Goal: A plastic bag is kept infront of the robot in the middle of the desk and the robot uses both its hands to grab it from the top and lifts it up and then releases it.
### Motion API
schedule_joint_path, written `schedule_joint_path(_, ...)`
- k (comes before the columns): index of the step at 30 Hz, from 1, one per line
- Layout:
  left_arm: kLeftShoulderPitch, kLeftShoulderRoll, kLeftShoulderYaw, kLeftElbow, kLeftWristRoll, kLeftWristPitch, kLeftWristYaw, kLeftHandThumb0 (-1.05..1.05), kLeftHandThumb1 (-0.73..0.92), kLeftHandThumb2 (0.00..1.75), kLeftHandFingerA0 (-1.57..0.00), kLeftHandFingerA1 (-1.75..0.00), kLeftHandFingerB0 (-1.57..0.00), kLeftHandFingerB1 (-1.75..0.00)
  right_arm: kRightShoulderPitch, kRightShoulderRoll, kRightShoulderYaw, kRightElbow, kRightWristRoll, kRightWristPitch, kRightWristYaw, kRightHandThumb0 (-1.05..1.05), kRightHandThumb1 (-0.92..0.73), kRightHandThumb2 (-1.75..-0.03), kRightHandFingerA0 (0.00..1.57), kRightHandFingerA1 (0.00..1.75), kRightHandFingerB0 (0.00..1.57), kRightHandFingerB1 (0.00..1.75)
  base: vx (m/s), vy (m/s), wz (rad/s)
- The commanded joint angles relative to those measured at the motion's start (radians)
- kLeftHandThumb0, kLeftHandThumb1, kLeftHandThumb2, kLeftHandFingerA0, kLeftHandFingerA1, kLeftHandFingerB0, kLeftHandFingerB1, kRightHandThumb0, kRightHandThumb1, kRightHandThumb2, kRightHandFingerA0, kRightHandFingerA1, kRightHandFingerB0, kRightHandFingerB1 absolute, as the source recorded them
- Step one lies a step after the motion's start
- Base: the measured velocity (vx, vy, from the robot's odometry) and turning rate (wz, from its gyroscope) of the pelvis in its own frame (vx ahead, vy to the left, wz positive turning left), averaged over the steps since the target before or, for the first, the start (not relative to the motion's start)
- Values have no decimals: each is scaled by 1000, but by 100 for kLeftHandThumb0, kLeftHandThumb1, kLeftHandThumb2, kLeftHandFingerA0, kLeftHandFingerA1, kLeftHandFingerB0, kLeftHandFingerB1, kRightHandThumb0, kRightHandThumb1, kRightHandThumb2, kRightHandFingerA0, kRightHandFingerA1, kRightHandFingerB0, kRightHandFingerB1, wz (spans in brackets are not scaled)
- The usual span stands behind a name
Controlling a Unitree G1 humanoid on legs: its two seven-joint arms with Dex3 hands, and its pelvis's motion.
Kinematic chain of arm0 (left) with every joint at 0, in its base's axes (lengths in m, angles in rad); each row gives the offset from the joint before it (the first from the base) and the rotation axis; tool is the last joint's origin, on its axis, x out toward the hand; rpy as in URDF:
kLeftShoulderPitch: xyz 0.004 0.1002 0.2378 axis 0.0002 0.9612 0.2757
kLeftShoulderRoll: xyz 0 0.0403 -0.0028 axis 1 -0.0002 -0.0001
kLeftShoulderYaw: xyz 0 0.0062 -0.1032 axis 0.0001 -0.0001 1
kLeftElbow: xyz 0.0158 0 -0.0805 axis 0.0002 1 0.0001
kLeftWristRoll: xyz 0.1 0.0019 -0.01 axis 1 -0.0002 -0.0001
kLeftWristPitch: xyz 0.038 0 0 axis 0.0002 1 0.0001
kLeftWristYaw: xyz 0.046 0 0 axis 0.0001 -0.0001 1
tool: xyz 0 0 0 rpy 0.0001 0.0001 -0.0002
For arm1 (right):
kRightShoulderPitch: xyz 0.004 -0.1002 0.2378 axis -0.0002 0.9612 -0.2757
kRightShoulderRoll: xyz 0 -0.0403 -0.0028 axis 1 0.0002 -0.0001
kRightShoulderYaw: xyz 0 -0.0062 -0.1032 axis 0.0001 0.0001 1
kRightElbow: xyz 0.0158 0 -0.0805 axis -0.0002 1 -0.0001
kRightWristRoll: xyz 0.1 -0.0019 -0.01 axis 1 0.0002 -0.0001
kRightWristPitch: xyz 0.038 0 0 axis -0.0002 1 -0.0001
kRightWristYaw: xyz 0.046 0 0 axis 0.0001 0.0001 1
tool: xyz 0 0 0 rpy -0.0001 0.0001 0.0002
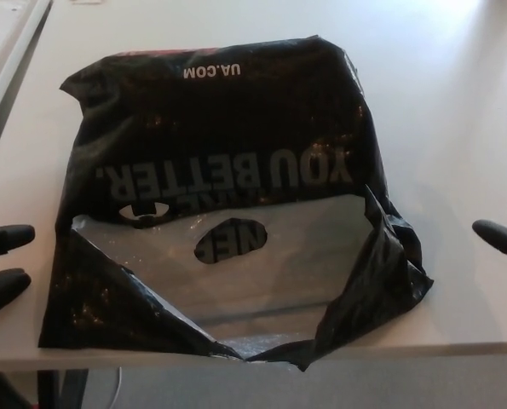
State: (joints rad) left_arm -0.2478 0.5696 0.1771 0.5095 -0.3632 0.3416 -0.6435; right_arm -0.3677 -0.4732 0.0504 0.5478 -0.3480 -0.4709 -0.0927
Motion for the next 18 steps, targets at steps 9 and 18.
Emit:
schedule_joint_path(9,126,-18,13,-56,-10,105,8,-69,37,72,-29,-40,-16,-37,210,-144,86,-454,-84,253,289,-84,-54,-57,27,35,1,24,0,0,0)
schedule_joint_path(18,126,-37,13,-67,-7,113,29,-69,37,72,-31,-40,-15,-37,140,-101,121,-332,-83,315,294,-87,-48,-89,34,50,0,7,0,0,0)
